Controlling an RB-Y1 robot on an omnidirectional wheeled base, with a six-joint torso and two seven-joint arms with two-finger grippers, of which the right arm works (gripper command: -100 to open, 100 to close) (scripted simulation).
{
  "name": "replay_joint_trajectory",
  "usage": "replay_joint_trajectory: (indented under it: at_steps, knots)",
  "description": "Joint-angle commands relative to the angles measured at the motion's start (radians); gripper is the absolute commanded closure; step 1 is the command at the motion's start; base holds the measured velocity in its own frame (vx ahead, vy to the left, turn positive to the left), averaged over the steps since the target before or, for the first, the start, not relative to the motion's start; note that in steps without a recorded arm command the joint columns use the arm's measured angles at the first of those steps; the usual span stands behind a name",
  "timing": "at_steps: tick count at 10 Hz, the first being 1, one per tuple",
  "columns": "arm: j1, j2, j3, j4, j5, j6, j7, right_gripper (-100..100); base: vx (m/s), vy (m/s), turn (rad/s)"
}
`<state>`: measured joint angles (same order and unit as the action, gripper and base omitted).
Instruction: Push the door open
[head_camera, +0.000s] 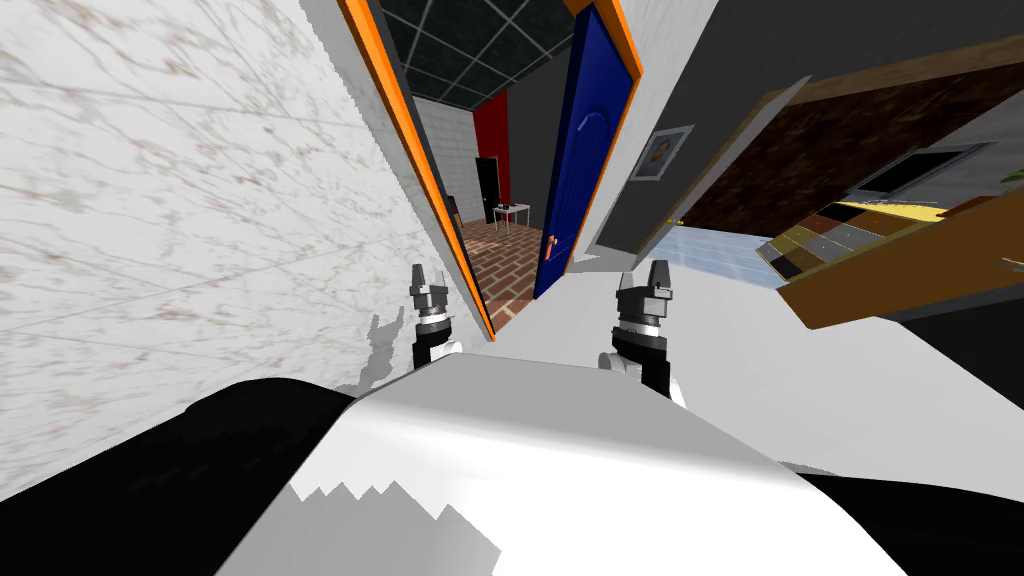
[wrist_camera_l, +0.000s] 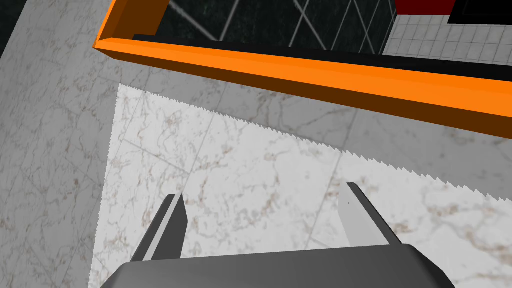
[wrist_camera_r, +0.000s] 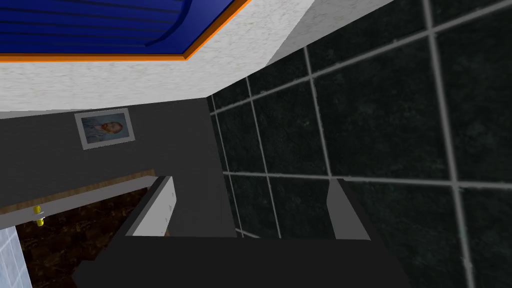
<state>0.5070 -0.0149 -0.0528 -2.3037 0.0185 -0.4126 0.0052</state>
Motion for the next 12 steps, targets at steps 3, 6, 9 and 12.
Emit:
replay_joint_trajectory:
  at_steps: [3,6,9,12]
  knots:
    - [-0.039,-0.014,0.013,0.065,0.001,-0.004,-0.008,-100,0.086,-0.088,0.049]
    - [-0.074,-0.025,0.024,0.122,0.002,-0.008,-0.015,-100,0.100,-0.096,0.043]
    - [-0.106,-0.033,0.034,0.174,0.003,-0.011,-0.021,-100,0.079,-0.077,0.037]
    - [-0.145,-0.041,0.047,0.238,0.004,-0.015,-0.029,-100,0.075,-0.095,0.050]
